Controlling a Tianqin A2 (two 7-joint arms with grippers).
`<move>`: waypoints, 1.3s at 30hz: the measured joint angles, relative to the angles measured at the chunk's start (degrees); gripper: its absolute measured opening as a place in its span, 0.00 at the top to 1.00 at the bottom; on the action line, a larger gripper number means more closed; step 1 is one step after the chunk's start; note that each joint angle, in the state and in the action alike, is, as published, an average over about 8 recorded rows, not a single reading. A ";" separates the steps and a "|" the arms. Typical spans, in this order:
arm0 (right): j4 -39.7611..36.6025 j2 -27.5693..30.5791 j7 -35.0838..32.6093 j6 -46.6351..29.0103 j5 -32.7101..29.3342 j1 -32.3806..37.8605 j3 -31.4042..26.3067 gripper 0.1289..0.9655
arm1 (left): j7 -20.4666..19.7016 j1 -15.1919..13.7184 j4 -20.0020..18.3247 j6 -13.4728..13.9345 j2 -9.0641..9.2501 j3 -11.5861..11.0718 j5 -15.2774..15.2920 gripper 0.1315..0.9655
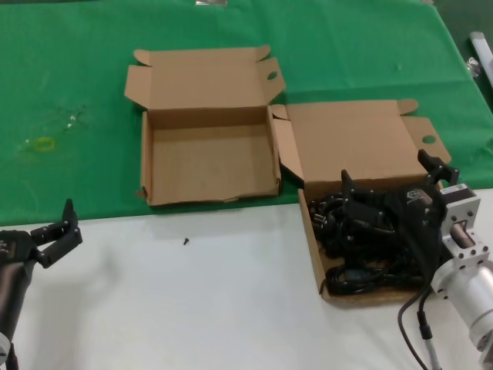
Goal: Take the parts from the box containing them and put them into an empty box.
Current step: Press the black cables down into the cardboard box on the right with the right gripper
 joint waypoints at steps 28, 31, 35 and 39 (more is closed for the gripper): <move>0.00 0.00 0.00 0.00 0.00 0.00 0.00 0.00 | 0.00 0.00 0.00 0.00 0.00 0.00 0.00 0.01; 0.00 0.00 0.00 0.00 0.00 0.00 0.00 0.00 | 0.00 0.00 0.00 0.00 0.00 0.00 0.00 0.02; 0.09 -0.38 -0.24 -0.23 -0.06 -0.05 0.34 0.00 | 0.00 0.00 0.00 0.00 0.00 0.00 0.00 0.06; 0.30 -0.91 -0.60 -0.42 -0.16 -0.14 0.71 0.00 | 0.00 0.00 0.00 0.00 0.00 0.00 0.00 0.11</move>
